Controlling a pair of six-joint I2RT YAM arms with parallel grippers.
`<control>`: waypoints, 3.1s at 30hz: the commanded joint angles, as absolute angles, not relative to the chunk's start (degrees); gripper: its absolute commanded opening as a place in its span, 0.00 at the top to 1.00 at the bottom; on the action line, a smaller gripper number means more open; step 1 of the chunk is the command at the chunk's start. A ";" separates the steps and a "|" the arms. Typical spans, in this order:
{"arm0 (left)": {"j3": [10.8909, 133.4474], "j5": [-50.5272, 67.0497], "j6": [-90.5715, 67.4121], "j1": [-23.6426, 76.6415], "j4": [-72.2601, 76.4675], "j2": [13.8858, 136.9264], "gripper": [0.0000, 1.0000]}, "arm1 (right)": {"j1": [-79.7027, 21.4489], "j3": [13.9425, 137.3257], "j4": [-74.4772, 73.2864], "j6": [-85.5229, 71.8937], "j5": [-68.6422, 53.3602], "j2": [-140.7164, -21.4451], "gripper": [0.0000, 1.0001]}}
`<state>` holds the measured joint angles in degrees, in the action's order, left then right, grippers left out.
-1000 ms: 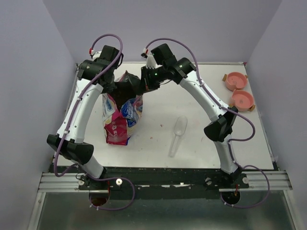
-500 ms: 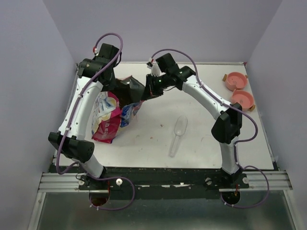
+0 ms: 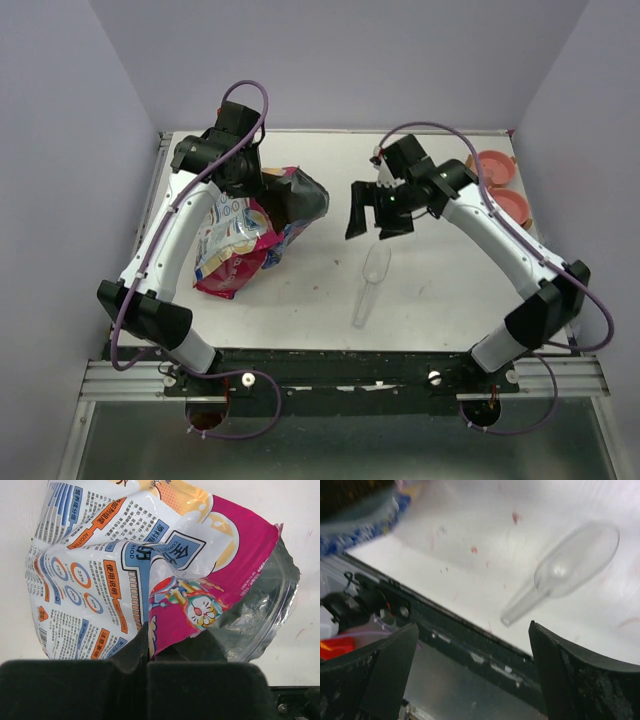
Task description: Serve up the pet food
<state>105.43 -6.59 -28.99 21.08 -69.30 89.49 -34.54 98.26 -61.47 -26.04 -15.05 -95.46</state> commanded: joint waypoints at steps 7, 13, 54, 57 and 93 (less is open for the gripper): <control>106.00 2.54 -30.23 21.62 -67.68 87.63 1.00 | -36.90 56.28 -40.46 -44.73 -21.73 -73.66 0.00; 101.43 6.67 -30.67 21.71 -67.94 84.03 1.00 | -38.15 44.75 -22.09 -50.79 -18.03 -74.18 0.08; 94.14 -3.87 -37.26 20.75 -65.66 74.19 1.00 | -44.38 64.69 -40.87 -40.26 21.72 -108.72 0.72; 92.47 -3.95 -37.27 20.13 -65.13 73.83 1.00 | -44.38 63.64 -39.29 -39.47 19.17 -108.98 0.64; 89.21 -3.95 -36.91 15.56 -62.23 71.90 1.00 | -51.40 43.95 -10.03 -38.05 24.50 -89.47 0.30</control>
<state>90.26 -3.57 -36.49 15.86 -62.57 74.54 -46.98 47.20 -15.03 -36.18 15.14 -90.54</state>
